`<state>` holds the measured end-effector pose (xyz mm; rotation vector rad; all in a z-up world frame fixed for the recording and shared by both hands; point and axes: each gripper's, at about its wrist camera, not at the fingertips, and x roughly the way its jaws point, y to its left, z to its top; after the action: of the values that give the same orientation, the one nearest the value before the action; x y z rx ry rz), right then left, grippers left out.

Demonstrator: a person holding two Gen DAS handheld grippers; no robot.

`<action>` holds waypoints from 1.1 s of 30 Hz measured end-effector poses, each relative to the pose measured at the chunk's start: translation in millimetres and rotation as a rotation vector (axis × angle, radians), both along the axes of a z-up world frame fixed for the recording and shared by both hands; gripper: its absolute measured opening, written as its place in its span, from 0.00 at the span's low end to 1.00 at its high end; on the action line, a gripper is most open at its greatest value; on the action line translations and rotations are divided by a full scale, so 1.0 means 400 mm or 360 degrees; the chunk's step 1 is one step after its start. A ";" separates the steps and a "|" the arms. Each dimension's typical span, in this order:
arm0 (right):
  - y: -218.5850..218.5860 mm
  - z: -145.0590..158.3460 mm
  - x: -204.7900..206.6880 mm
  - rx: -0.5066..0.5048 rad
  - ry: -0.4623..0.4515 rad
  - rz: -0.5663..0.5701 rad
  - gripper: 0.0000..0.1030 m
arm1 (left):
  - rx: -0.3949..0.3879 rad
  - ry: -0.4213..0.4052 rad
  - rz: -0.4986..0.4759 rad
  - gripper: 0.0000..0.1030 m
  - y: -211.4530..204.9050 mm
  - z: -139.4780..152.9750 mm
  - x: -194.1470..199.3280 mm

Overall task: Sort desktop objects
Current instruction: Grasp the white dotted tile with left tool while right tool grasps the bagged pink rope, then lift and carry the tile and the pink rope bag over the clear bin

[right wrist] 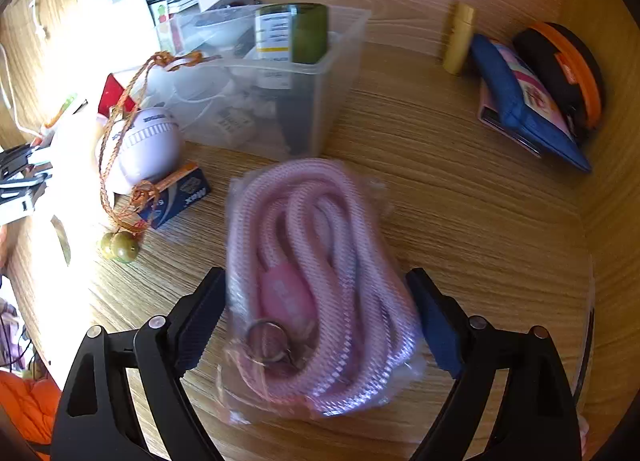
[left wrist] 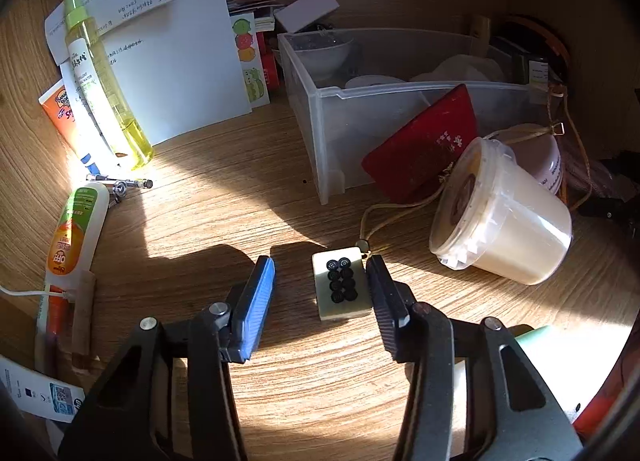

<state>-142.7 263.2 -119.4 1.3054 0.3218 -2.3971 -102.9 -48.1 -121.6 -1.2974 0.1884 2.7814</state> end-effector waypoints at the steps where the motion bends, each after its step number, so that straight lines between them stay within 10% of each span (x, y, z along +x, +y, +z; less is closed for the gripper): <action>1: -0.005 -0.001 -0.002 0.0001 -0.0005 0.0006 0.88 | 0.0011 0.0014 0.0004 0.45 -0.004 -0.003 -0.001; 8: -0.009 -0.004 -0.007 -0.0015 0.0039 0.0017 0.89 | 0.0073 0.0004 -0.0010 0.23 -0.015 -0.005 0.003; 17: -0.024 0.006 0.010 0.0021 0.0147 0.0072 0.63 | 0.0090 0.0035 0.0025 0.23 -0.026 0.003 0.010; 33: -0.005 0.049 0.085 -0.0124 0.0235 -0.0005 0.57 | 0.0153 0.0111 0.0078 0.23 -0.054 0.029 0.030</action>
<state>-108.6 261.1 -100.0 1.0986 0.2644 -2.4880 -90.9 -69.6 -110.0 -1.2003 0.0265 2.8400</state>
